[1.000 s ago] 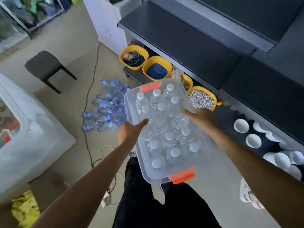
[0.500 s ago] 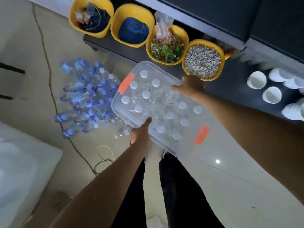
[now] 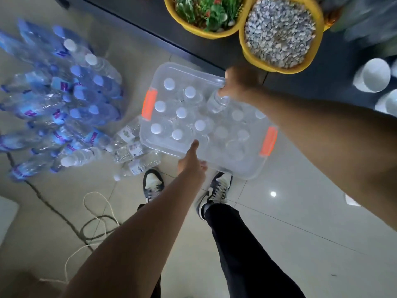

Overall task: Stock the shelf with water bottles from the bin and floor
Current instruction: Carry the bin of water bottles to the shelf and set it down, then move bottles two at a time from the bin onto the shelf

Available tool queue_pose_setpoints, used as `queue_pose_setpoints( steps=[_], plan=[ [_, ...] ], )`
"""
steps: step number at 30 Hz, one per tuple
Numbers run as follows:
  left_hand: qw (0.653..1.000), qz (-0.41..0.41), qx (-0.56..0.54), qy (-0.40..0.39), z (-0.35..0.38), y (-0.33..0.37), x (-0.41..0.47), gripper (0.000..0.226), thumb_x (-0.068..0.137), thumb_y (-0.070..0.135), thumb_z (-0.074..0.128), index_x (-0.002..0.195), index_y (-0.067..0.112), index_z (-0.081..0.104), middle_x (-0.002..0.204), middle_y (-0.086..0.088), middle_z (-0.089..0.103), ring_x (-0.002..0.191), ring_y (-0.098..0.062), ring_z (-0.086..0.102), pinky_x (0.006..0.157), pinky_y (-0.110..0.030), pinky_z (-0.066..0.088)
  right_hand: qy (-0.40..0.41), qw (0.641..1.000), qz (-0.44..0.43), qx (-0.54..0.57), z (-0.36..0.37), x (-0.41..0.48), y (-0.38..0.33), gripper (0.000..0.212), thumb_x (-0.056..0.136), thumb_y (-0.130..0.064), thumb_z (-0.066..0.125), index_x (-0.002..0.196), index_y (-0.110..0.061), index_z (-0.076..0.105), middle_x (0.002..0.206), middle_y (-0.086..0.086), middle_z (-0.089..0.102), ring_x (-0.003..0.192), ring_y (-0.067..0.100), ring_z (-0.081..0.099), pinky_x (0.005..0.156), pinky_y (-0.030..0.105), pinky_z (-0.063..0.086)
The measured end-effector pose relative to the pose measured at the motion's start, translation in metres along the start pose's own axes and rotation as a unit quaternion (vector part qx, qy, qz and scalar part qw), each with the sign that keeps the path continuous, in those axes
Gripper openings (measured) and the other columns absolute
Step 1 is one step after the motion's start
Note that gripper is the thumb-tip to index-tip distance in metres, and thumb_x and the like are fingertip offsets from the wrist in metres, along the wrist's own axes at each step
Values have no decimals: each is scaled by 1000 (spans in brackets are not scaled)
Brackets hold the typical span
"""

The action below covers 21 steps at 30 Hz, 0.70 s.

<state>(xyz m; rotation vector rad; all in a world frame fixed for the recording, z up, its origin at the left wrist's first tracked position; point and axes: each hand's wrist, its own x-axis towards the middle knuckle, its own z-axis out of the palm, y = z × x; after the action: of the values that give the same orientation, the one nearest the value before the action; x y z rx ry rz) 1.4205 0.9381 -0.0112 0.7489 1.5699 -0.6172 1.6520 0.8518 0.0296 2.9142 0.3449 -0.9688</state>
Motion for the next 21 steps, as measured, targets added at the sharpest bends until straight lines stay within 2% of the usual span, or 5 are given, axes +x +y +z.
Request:
queue_pose_setpoints(
  steps=[2, 6, 11, 17, 21],
  plan=[
    [1000, -11, -9, -1, 8, -6, 24, 64, 77, 60, 81, 99, 2, 70, 88, -14, 74, 81, -26, 70, 81, -34, 57, -3, 1000, -4, -5, 17, 11, 2, 31, 70, -36, 80, 83, -18, 58, 75, 3, 51, 81, 29, 56, 69, 31, 44],
    [999, -38, -37, -1, 21, -15, 56, 68, 77, 60, 82, 107, -1, 72, 101, -14, 77, 82, -22, 72, 69, -29, 55, 0, 1000, -21, -21, 48, 38, 1, 31, 73, -35, 78, 93, -14, 68, 86, 6, 58, 95, 34, 65, 74, 31, 44],
    [996, -44, -80, -7, 30, -22, 79, 63, 82, 51, 82, 113, -3, 70, 86, -10, 70, 80, -21, 68, 80, -34, 59, 3, 998, -35, -50, 78, 63, 7, 42, 78, -35, 77, 107, -4, 72, 109, 20, 70, 106, 39, 67, 77, 34, 47],
    [994, -47, -94, 4, 36, -25, 94, 59, 85, 47, 79, 122, 3, 66, 91, -15, 71, 89, -27, 69, 61, -28, 44, 0, 999, -9, -50, 102, 77, 14, 34, 82, -21, 73, 112, -3, 71, 113, 21, 69, 108, 39, 66, 82, 36, 51],
    [995, -37, -94, -4, 35, -23, 98, 49, 89, 39, 77, 121, 4, 63, 86, -14, 62, 78, -23, 62, 84, -32, 57, 1, 1000, 4, -31, 103, 78, 10, 37, 88, -24, 69, 118, -4, 67, 121, 19, 67, 115, 40, 63, 88, 41, 52]
  ],
)
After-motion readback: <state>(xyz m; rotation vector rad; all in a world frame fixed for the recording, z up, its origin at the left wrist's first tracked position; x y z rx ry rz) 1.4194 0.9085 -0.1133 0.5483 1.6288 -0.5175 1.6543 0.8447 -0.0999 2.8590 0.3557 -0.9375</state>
